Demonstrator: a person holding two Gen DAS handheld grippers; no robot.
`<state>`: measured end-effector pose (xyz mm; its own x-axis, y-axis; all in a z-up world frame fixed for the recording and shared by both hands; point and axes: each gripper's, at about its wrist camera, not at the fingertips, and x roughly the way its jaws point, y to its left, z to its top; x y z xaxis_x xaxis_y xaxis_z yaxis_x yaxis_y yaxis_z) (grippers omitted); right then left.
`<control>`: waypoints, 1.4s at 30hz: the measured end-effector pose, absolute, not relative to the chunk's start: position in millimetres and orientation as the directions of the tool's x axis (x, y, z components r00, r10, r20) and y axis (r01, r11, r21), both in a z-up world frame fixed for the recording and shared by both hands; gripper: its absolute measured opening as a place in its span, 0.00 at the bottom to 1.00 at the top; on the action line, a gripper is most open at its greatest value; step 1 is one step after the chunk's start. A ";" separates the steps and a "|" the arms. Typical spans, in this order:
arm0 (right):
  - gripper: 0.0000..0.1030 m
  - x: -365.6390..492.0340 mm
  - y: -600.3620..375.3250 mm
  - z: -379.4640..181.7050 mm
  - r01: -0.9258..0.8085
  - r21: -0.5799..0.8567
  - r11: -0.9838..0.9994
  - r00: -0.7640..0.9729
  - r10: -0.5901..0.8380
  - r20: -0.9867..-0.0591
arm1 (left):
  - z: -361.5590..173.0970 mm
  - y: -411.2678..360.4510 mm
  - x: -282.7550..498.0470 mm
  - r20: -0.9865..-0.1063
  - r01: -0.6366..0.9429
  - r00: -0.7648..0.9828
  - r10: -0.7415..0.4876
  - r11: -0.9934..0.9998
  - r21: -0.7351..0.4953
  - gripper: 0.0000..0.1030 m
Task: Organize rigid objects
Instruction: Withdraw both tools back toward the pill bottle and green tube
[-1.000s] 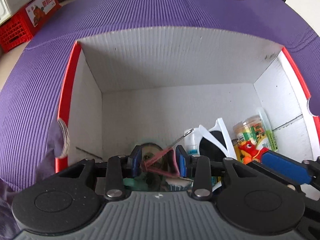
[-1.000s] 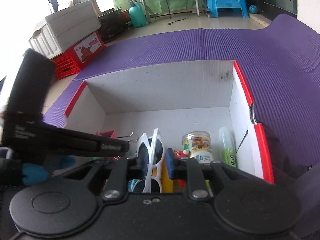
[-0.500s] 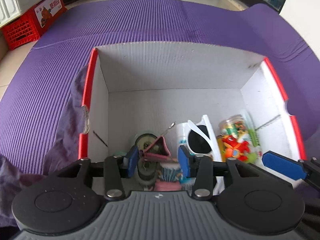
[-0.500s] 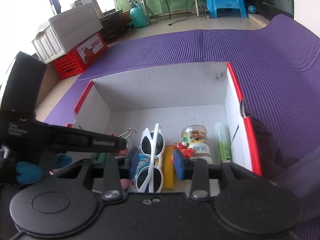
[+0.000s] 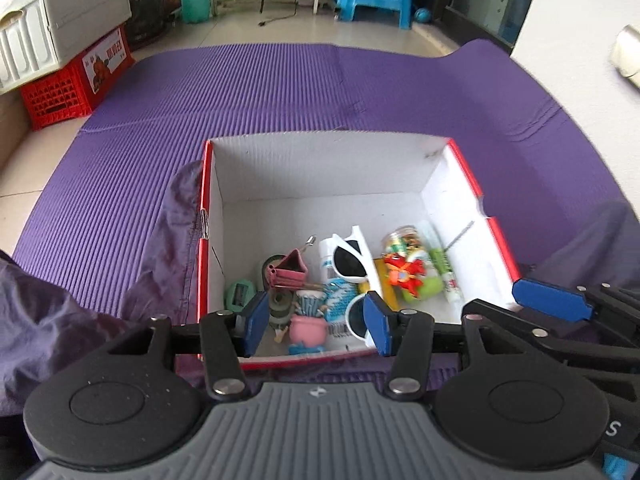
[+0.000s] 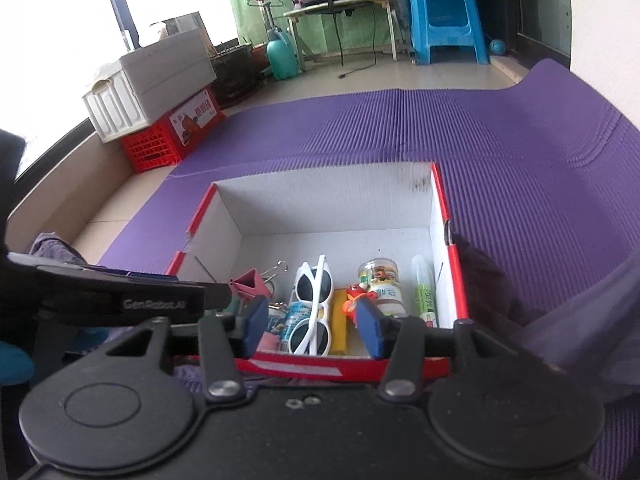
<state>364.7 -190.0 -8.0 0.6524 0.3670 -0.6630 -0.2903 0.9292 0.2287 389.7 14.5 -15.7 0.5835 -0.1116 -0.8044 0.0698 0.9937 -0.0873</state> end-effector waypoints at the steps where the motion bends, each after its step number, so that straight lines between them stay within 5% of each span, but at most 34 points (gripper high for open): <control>1: 0.55 360.2 -191.1 -4.8 -0.291 0.226 0.930 0.658 0.366 -0.658 | -10.6 14.2 382.7 -0.799 0.071 0.592 -0.111 0.994 -0.085 0.49; 6: 0.59 340.2 -196.4 8.3 -0.295 0.232 0.927 0.670 0.373 -0.641 | 7.8 11.3 355.6 -0.773 0.078 0.625 -0.113 0.994 -0.082 0.50; 10: 0.66 324.7 -200.4 16.7 -0.293 0.244 0.924 0.679 0.381 -0.627 | 19.9 10.1 334.2 -0.752 0.077 0.650 -0.108 0.994 -0.077 0.64; 26: 0.98 264.0 -216.3 37.0 -0.295 0.238 0.925 0.724 0.379 -0.576 | 40.0 6.5 259.2 -0.705 0.095 0.700 -0.110 0.994 -0.061 0.75; 42: 1.00 211.6 -225.3 45.6 -0.362 0.208 0.909 0.738 0.416 -0.532 | 47.5 4.4 208.9 -0.665 0.072 0.741 -0.094 0.996 -0.061 0.98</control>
<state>211.6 -225.3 45.6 0.7378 0.4161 -0.5315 -0.3623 0.9085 0.2082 208.9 4.4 47.5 0.7408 -0.0942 -0.6651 0.0715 0.9955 -0.0614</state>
